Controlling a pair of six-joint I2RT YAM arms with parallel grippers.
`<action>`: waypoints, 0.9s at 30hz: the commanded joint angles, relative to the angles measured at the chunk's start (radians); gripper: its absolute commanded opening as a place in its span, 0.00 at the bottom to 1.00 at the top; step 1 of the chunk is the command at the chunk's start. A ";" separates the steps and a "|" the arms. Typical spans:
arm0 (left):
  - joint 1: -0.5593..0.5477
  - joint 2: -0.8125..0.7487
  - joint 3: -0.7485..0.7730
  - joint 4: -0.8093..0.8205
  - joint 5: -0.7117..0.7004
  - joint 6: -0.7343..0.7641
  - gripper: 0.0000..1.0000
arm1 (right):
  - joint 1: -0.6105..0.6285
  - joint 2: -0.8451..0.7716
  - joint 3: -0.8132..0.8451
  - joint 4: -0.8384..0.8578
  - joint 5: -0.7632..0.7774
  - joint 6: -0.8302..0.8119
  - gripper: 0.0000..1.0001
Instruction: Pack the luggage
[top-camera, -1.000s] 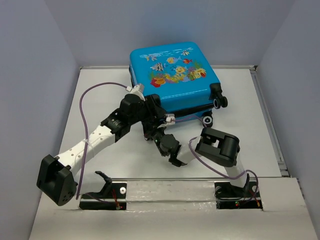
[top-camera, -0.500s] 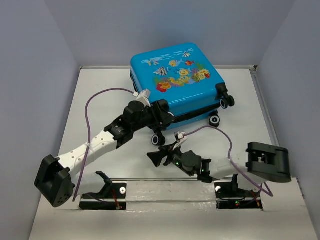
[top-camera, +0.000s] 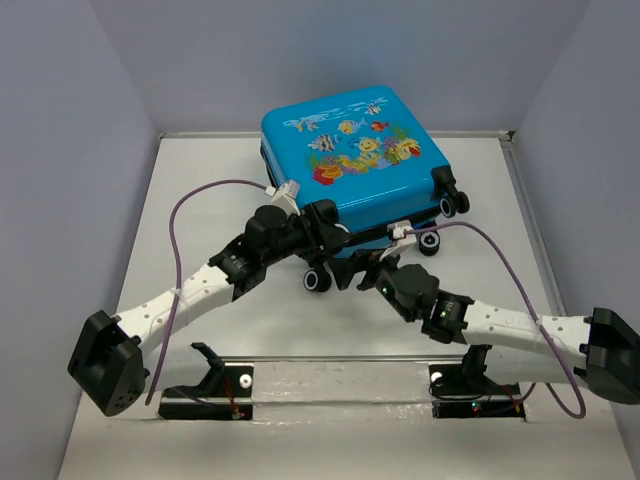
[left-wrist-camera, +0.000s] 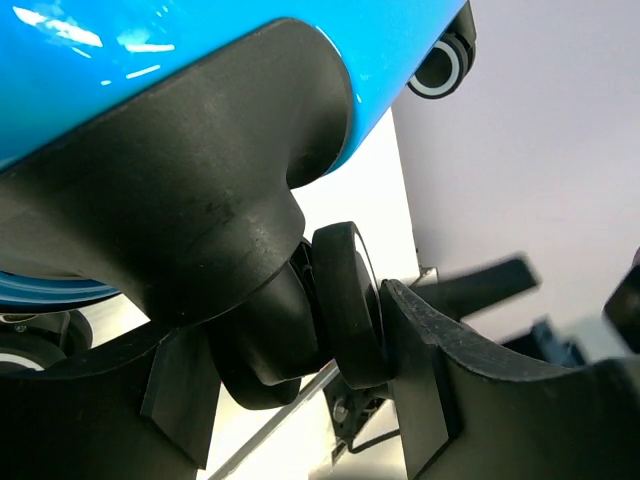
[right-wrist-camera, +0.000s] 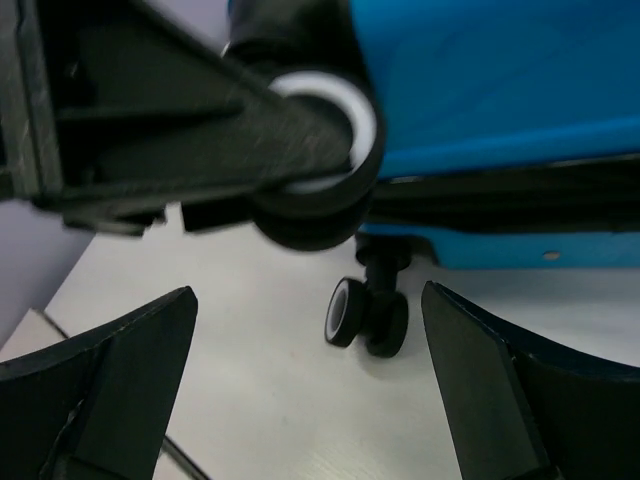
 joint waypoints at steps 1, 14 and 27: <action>-0.029 -0.113 0.042 0.323 0.125 0.115 0.65 | -0.142 0.002 0.067 -0.003 -0.132 -0.054 1.00; -0.029 -0.112 0.044 0.325 0.134 0.106 0.86 | -0.195 0.138 0.128 0.190 -0.249 -0.123 1.00; -0.029 -0.118 0.018 0.329 0.129 0.098 0.86 | -0.195 0.196 0.135 0.381 -0.131 -0.178 1.00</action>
